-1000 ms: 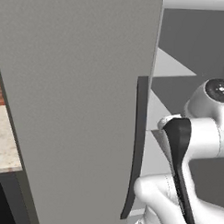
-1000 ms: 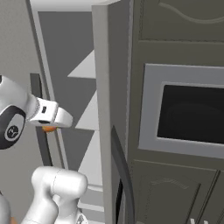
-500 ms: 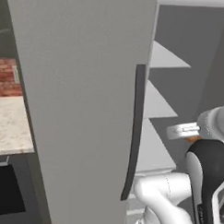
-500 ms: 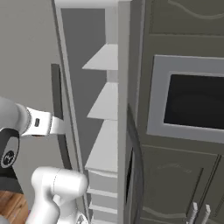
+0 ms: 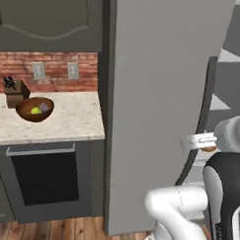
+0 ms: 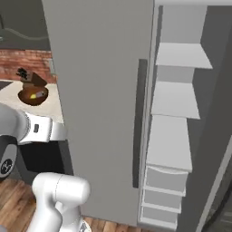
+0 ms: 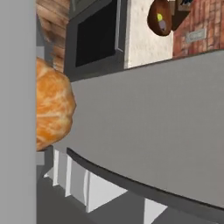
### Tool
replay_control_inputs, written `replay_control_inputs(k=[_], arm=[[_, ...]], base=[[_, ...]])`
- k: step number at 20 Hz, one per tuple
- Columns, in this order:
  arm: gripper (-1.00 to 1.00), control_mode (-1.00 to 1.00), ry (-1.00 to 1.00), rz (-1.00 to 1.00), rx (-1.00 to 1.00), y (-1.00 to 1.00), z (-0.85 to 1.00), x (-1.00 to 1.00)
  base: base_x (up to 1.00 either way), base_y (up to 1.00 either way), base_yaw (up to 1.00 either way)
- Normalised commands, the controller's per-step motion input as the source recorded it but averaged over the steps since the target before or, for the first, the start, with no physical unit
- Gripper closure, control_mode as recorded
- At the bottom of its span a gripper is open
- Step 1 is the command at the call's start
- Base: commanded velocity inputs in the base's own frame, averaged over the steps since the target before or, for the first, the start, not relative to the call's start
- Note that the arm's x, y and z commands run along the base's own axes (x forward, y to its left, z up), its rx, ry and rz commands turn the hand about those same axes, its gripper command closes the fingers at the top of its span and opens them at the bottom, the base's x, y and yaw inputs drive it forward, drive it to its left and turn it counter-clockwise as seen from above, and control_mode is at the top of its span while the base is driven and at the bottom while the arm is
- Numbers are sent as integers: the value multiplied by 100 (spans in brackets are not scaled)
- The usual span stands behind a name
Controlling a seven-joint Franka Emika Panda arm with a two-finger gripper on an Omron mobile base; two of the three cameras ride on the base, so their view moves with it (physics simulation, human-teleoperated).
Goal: Take the eggplant, tangerine, and pear from the freezer and place them in the bowl on the counter.
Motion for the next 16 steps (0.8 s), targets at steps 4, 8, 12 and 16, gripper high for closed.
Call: replay_control_inputs(k=[4,8,12,16], arm=[[100,100,0,0,0,0,0,0],[100,100,0,0,0,0,0,0],[100,100,0,0,0,0,0,0],[100,100,0,0,0,0,0,0]], base=[[0,100,1],[0,100,1],[34,100,1],[87,83,1]])
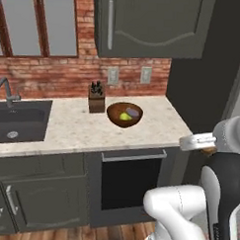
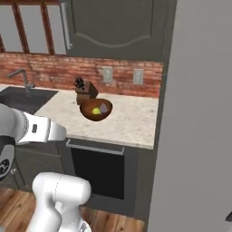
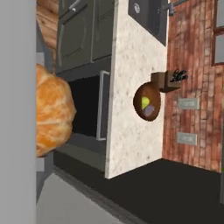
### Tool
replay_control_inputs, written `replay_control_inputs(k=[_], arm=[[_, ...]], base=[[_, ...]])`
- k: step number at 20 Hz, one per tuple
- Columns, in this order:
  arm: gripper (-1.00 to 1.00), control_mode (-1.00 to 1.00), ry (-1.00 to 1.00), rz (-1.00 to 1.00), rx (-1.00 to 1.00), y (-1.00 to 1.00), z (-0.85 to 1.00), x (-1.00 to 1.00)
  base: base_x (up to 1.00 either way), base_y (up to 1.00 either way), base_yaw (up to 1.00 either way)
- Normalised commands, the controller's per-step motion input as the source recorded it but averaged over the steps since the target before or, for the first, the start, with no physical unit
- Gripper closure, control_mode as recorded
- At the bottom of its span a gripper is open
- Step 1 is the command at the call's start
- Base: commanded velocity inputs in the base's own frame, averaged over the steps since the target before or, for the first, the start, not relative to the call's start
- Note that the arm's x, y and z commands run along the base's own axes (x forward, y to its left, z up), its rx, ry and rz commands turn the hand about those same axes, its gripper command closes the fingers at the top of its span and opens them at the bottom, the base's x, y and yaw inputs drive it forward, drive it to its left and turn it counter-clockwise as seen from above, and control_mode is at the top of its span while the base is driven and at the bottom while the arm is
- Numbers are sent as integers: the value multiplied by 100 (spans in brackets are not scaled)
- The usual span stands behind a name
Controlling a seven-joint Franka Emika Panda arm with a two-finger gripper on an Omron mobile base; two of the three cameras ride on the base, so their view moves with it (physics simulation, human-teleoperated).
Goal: Take the eggplant, tangerine, and pear from the freezer and place them in the bowl on the counter.
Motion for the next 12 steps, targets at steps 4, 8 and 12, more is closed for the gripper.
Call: replay_control_inputs(k=[4,8,12], arm=[[100,100,0,0,0,0,0,0],[100,100,0,0,0,0,0,0],[100,100,0,0,0,0,0,0]], base=[[99,85,4],[100,48,4],[64,-24,2]])
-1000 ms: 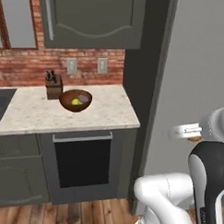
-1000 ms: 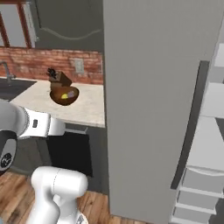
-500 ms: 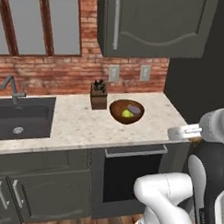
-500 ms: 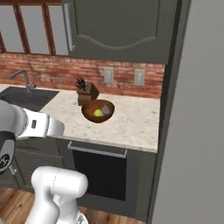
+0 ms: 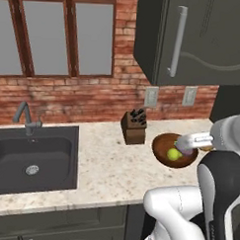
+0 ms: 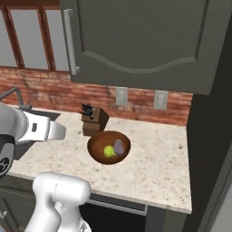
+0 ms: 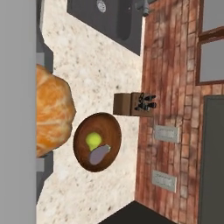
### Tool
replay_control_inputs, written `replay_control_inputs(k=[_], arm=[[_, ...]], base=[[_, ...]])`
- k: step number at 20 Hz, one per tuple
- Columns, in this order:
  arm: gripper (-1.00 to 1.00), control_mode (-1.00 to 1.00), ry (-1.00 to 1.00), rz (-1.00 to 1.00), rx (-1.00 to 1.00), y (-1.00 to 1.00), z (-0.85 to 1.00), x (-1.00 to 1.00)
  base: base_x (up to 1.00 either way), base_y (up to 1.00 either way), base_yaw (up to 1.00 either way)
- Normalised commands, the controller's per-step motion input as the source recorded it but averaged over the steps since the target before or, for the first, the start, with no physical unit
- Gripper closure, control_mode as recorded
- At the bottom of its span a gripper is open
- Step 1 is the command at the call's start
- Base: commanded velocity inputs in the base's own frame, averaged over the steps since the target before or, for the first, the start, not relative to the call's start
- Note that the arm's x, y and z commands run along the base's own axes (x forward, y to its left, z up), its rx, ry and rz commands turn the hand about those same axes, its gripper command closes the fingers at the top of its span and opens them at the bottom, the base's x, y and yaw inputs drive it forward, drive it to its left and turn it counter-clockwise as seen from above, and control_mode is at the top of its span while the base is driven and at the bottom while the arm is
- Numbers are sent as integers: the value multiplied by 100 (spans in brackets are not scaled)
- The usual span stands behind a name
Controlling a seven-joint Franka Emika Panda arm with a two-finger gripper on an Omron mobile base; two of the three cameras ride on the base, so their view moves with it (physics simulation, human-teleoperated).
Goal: Take the eggplant, tangerine, and pear from the freezer and place them in the bowl on the counter.
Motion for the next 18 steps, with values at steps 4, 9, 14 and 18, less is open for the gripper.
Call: replay_control_inputs(k=[4,9,14,18], arm=[[100,100,0,0,0,0,0,0],[100,100,0,0,0,0,0,0],[100,-100,5,0,1,-19,-3,61],[100,-100,3,0,0,-28,-45,48]], base=[[16,-49,0],[80,-5,0],[20,0,0],[0,0,0]])
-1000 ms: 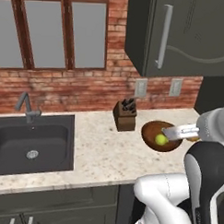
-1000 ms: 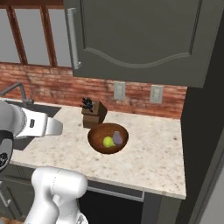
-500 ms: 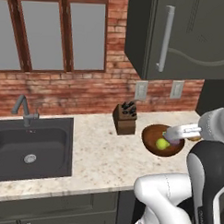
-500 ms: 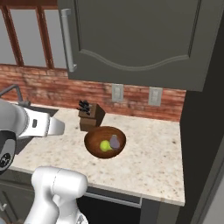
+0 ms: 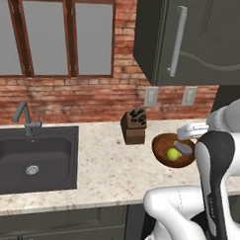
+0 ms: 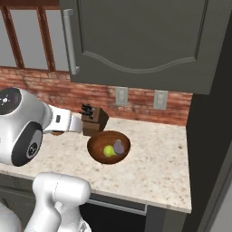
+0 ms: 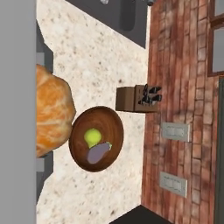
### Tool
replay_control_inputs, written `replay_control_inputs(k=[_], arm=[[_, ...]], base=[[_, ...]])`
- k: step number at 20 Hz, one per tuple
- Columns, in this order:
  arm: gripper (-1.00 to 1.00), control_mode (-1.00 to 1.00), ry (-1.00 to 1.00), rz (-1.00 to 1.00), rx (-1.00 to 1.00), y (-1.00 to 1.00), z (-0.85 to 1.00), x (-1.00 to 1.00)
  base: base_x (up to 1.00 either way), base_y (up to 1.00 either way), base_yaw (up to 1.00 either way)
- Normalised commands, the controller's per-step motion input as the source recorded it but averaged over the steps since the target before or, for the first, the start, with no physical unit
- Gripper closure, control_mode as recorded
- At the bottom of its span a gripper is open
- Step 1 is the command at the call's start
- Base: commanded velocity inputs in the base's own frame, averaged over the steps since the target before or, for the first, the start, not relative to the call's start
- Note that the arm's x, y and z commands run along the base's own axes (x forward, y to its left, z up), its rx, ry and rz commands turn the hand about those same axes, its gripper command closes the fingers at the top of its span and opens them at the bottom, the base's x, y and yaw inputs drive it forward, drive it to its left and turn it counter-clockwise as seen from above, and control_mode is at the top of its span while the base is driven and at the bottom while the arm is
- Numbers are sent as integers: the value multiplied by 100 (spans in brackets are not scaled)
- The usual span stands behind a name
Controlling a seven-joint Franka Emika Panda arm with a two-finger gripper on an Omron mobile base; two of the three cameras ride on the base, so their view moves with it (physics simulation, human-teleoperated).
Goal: Take the eggplant, tangerine, and pear from the freezer and place them in the bowl on the counter.
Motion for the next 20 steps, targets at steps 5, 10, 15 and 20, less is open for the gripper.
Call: replay_control_inputs(k=[5,10,15,20], arm=[[100,-100,2,0,0,-10,-62,14],[100,-100,1,0,0,-8,-54,30],[100,-100,8,0,0,-16,-37,46],[100,-100,0,0,0,-15,-47,28]], base=[[0,0,0],[0,0,0],[0,0,0],[0,0,0]])
